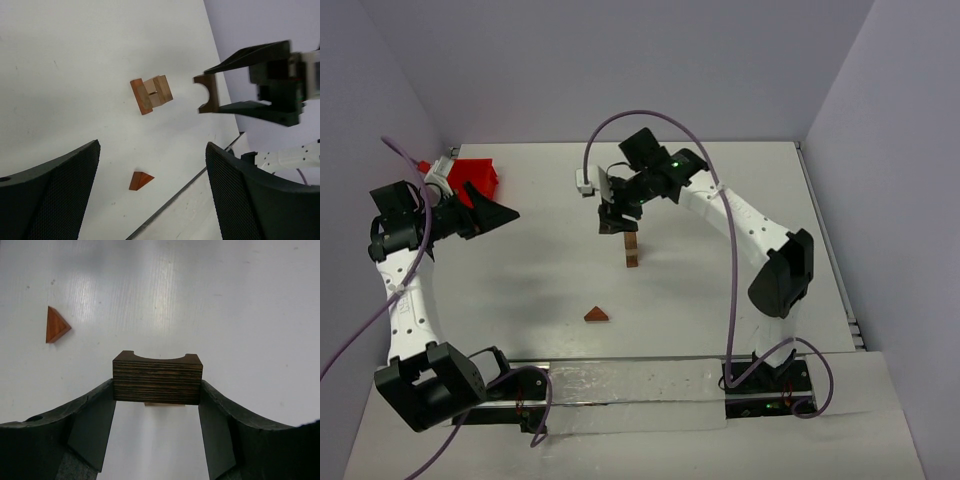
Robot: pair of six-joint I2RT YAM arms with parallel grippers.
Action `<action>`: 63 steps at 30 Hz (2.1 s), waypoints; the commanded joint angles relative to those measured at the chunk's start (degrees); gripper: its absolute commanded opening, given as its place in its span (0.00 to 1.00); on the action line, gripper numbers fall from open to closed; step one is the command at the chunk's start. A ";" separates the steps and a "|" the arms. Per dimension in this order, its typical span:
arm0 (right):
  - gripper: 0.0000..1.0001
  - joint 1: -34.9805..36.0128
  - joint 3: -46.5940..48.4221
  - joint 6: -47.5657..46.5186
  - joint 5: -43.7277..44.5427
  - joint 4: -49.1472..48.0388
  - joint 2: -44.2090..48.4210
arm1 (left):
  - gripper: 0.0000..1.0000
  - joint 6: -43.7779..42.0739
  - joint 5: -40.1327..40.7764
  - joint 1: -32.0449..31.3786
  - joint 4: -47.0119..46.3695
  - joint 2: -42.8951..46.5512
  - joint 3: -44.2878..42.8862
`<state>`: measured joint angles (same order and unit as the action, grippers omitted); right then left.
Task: Build the wood block tower
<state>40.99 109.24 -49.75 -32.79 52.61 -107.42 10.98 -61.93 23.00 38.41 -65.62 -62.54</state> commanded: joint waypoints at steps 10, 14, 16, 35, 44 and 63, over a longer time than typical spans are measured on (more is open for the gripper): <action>0.16 -6.68 -6.25 -4.72 -2.05 6.53 3.06 | 0.90 -7.50 3.19 -5.22 3.46 -4.53 -9.55; 0.16 -6.80 -6.66 -5.50 -0.50 6.21 1.82 | 0.89 -8.11 4.85 -5.96 4.16 -5.15 -10.46; 0.15 -6.80 -6.51 -6.03 0.16 6.44 0.54 | 0.89 -8.33 5.23 -6.19 4.38 -5.38 -10.75; 0.16 -6.98 -0.17 -7.12 2.11 8.48 -7.10 | 0.89 -9.57 3.04 -6.30 4.83 -5.58 -9.89; 0.19 -6.98 0.18 -6.95 1.66 8.93 -7.29 | 0.89 -9.56 2.77 -6.30 4.81 -5.66 -10.22; 0.24 -6.98 1.83 -7.58 1.85 9.79 -9.34 | 0.89 -9.93 2.76 -6.30 5.09 -5.47 -10.32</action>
<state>34.20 108.11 -56.69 -30.22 61.41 -115.99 2.35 -57.67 16.97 43.53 -71.18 -70.54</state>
